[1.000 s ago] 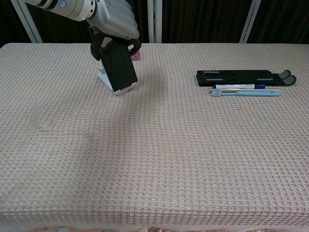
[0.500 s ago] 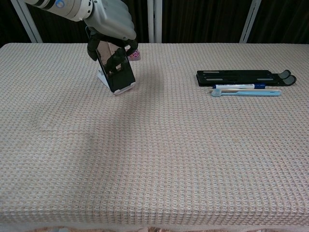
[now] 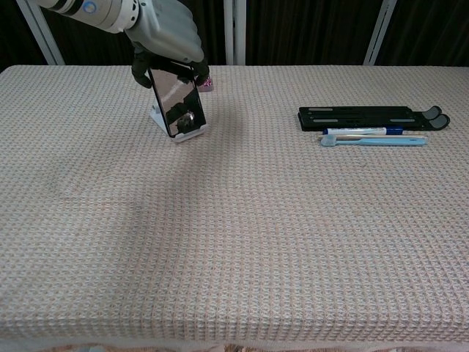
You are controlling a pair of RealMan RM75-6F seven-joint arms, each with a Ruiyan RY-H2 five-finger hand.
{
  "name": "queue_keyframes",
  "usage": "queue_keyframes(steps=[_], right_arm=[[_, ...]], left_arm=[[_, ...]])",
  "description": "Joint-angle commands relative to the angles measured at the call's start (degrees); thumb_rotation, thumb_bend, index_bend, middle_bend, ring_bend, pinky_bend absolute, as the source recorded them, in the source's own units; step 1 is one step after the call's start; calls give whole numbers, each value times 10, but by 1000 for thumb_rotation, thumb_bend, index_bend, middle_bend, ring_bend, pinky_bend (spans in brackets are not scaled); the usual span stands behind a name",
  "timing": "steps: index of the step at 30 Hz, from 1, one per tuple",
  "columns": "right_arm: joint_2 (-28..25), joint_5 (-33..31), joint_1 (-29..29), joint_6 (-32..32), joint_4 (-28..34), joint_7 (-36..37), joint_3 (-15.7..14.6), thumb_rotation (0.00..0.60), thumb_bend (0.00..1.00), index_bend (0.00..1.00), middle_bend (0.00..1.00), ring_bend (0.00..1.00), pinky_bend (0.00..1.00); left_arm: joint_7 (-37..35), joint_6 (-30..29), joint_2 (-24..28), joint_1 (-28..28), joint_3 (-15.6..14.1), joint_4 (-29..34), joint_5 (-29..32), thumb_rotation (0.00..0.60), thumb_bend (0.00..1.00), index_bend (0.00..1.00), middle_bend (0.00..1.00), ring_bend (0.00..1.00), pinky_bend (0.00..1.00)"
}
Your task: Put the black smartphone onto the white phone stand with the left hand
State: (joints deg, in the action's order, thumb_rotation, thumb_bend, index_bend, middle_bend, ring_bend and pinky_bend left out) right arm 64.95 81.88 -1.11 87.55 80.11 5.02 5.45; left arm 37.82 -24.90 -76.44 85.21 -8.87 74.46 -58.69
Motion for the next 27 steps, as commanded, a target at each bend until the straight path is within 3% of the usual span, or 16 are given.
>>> queue_keyframes(steps=[1,9,22,27], right_arm=[[1,0,0,0,-1,1,0,600,278,0,0,0,0],[2,1,1,-1,-2,0,0,600,278,0,0,0,0],[0,5,-2,6,0,2,0,600,277,0,0,0,0],[-5,7,-6,17,3,6,1,600,277,0,0,0,0]], left_arm=[[4,-4,1,0,-3,2,4,600,254,172,170,176,284],[5,-13,3,-2,-5,10,10,600,206,121,73,71,261],[-1,-37,26,-13,-2,37,3,600,69,52,44,58,220],[-15,-86,65,-34,12,93,-8,600,46,39,25,42,212]])
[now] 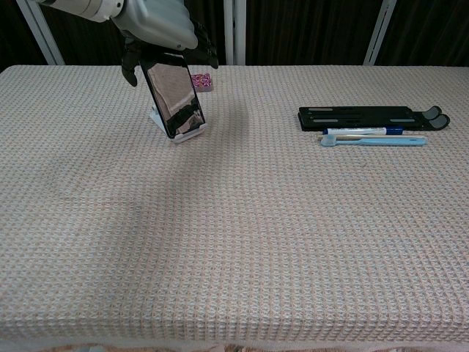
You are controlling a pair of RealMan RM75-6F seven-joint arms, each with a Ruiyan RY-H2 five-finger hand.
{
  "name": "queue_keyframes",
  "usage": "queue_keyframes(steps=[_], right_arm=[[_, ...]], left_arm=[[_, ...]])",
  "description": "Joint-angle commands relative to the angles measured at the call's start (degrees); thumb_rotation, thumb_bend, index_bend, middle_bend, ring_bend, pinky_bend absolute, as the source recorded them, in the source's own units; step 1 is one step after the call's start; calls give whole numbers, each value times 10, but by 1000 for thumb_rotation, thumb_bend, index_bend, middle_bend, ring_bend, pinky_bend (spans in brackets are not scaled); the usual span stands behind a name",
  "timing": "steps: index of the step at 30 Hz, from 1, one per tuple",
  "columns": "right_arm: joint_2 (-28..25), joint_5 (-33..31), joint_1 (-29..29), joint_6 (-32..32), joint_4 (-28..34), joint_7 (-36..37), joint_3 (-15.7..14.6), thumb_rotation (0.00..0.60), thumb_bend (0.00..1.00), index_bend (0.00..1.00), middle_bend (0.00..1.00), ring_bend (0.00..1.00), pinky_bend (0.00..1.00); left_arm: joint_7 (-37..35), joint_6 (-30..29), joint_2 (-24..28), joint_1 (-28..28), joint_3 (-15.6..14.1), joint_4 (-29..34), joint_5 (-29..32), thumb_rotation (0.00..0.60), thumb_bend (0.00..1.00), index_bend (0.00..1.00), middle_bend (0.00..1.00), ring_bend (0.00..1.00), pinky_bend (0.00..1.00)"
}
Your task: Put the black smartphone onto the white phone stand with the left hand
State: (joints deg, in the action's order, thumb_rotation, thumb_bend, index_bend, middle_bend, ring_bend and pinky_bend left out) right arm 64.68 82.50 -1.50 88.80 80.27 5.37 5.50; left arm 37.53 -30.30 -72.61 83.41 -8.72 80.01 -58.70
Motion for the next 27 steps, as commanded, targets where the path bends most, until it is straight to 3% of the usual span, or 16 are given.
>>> queue_keyframes(steps=[1,5,8,11,13,15,21,27], right_arm=[[-4,1,-4,8,2,5,2,600,277,0,0,0,0],[-6,8,-8,29,-4,22,7,600,277,0,0,0,0],[-6,12,-12,39,-11,33,8,600,275,0,0,0,0],[-5,13,-14,42,-15,39,8,600,256,0,0,0,0],[-4,14,-16,45,-16,39,7,600,238,0,0,0,0],[-3,15,-18,48,-16,36,6,600,229,0,0,0,0],[5,11,-22,50,-15,3,4,600,213,0,0,0,0],[17,14,-24,54,-13,-14,2,600,212,0,0,0,0]], left_arm=[[-24,-56,44,-28,17,65,-12,600,44,38,24,42,212],[-80,-216,92,-116,43,161,-49,600,30,38,24,43,213],[-134,-368,118,-215,47,227,-91,600,2,39,39,43,213],[-161,-477,149,-313,21,281,-118,600,0,39,53,44,213],[-174,-541,157,-381,-4,293,-135,556,0,39,55,43,212],[-191,-585,155,-445,-29,288,-142,458,0,39,55,43,212],[-265,-626,122,-578,-67,221,-137,314,0,39,44,44,212],[-316,-621,84,-640,-64,154,-153,297,0,40,44,44,212]])
